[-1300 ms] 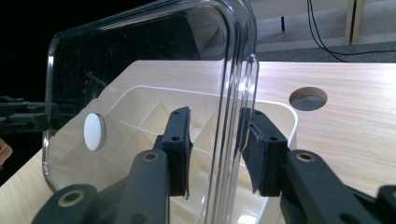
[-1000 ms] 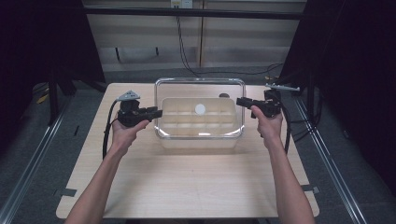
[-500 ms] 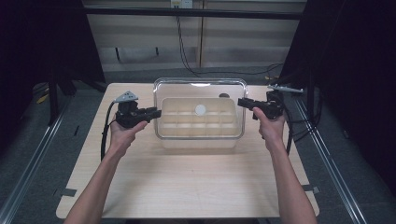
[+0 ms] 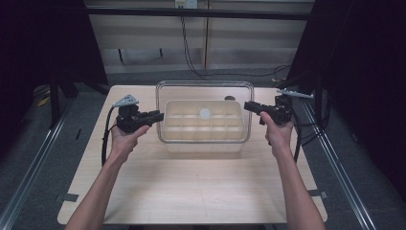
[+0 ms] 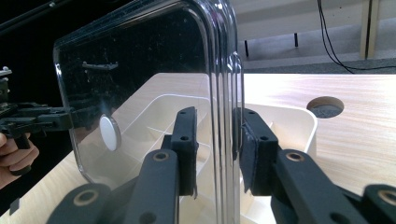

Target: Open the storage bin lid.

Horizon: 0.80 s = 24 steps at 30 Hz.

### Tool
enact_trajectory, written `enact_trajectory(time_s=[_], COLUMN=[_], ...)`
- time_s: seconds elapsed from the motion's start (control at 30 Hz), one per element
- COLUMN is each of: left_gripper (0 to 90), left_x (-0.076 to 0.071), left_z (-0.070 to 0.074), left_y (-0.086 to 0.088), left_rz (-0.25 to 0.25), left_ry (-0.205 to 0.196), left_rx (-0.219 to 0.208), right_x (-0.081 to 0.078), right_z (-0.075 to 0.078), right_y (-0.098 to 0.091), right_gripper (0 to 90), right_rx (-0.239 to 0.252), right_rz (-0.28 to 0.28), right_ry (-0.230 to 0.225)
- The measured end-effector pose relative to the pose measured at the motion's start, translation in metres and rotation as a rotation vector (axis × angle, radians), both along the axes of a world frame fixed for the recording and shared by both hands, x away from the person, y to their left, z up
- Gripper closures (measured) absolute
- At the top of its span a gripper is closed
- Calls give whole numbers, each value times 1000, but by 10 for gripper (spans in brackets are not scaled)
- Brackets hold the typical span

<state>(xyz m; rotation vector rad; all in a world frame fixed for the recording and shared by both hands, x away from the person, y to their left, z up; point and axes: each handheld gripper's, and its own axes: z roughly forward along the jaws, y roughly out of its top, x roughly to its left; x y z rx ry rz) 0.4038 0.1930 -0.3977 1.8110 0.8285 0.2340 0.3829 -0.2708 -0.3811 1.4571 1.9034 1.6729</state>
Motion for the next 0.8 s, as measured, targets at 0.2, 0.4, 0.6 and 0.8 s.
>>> enact_trajectory(time_s=[0.2, 0.4, 0.6, 0.8], left_gripper=[739, 748, 752, 752], left_x=[-4, -7, -13, -18], left_z=[3, 4, 7, 8], left_y=[3, 5, 2, 3], left_rz=[3, -4, -10, -13], left_ry=[-11, -10, -39, -42], left_rx=[6, -12, 28, 22], right_x=[-4, -7, -9, -13], right_z=[3, 5, 7, 8], right_y=[3, 3, 2, 1], right_gripper=[705, 703, 694, 693], right_rx=[4, 8, 8, 14], right_rz=[10, 13, 10, 12], right_ry=[-16, -28, -34, -36])
